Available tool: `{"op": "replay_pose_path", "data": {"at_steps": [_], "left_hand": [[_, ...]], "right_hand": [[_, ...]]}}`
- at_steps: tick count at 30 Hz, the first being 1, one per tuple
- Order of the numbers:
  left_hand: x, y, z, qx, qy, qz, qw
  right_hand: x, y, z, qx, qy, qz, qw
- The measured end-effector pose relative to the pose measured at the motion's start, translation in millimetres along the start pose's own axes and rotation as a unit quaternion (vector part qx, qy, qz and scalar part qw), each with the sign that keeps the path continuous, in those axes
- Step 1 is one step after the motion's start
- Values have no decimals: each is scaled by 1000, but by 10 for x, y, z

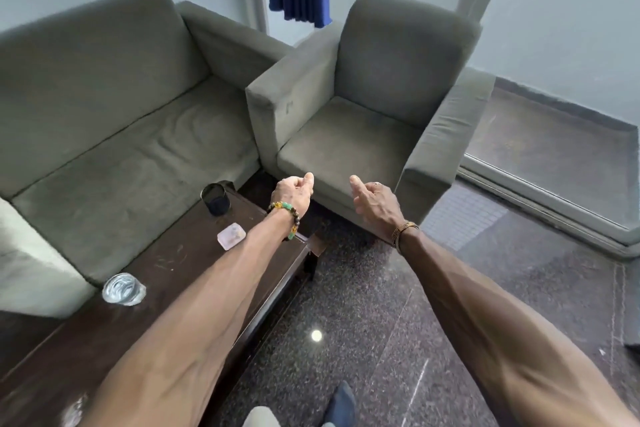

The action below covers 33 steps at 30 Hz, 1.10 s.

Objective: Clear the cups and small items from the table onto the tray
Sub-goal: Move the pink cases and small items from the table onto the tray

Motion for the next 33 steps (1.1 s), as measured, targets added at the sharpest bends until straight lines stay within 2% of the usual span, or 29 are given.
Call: {"op": "replay_pose_path", "data": {"at_steps": [5, 15, 21, 28, 33], "left_hand": [[46, 305, -203, -29, -18, -20, 999], [531, 1012, -861, -92, -36, -97, 990], [646, 1418, -1277, -120, -78, -124, 982], [954, 1724, -1769, -191, -136, -169, 957], [1489, 1789, -1929, -248, -180, -211, 928]], "right_hand": [[205, 343, 186, 27, -10, -16, 999], [568, 910, 1094, 137, -48, -9, 989], [990, 1290, 1506, 168, -56, -18, 984], [1410, 1700, 2197, 220, -80, -51, 971], [1367, 1912, 2881, 288, -121, -63, 948]]}}
Point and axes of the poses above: each hand's wrist, its own y-axis towards the middle knuckle, its own z-axis out of the palm, x = y × z, the point moved 6 cm from there along y, towards the middle knuckle, and after that the axes turned 3 degrees about -y, right-handed, at the moved point
